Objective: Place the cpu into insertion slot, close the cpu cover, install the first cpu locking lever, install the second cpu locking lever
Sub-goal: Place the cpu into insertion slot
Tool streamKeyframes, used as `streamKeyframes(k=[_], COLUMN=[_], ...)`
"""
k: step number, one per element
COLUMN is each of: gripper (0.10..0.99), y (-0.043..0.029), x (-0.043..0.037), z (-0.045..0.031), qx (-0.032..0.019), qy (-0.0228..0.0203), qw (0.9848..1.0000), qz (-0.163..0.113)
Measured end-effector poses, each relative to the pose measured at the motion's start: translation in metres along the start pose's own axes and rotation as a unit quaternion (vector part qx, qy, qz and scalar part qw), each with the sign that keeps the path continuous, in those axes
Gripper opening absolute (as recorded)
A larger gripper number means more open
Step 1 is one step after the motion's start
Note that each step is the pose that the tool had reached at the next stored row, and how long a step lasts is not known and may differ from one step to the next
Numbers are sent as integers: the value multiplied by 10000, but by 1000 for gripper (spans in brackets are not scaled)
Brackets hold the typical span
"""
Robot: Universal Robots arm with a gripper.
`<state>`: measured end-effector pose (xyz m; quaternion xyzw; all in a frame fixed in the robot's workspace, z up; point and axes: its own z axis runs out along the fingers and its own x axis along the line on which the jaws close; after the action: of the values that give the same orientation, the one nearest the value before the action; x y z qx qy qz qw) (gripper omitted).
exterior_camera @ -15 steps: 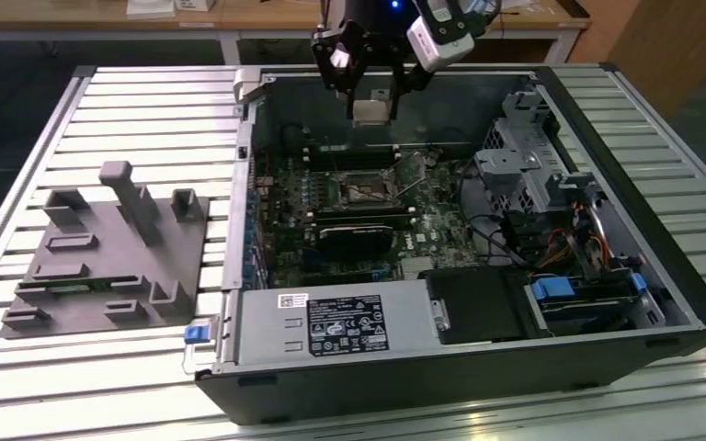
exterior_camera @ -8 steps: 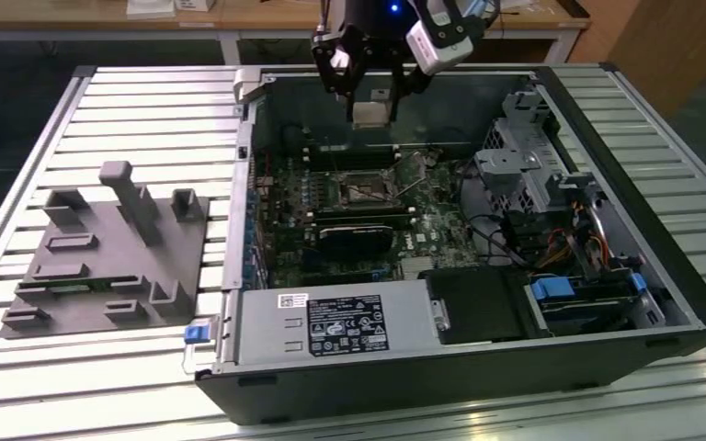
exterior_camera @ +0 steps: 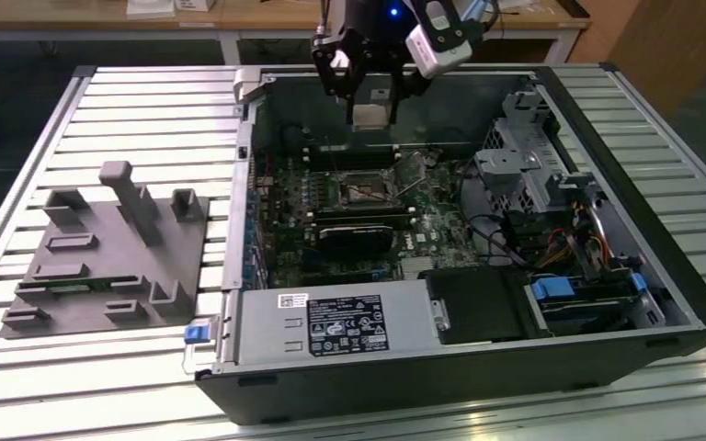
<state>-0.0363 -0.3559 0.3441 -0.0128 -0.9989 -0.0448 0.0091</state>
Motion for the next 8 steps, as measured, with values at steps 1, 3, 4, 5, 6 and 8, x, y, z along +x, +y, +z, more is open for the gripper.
streamKeyframes(k=[1, 3, 4, 5, 6, 8], gripper=[541, 541, 541, 541, 541, 541], y=[0, -1, -1, -1, -2, -2], x=[0, 0, 0, 0, 0, 0], z=[3, 9, 12, 15, 18, 23], qx=[0, 0, 0, 0, 0, 0], qy=[0, 0, 0, 0, 0, 0], qw=[10000, 10000, 10000, 10000, 10000, 10000], qz=[0, 0, 0, 0, 0, 0])
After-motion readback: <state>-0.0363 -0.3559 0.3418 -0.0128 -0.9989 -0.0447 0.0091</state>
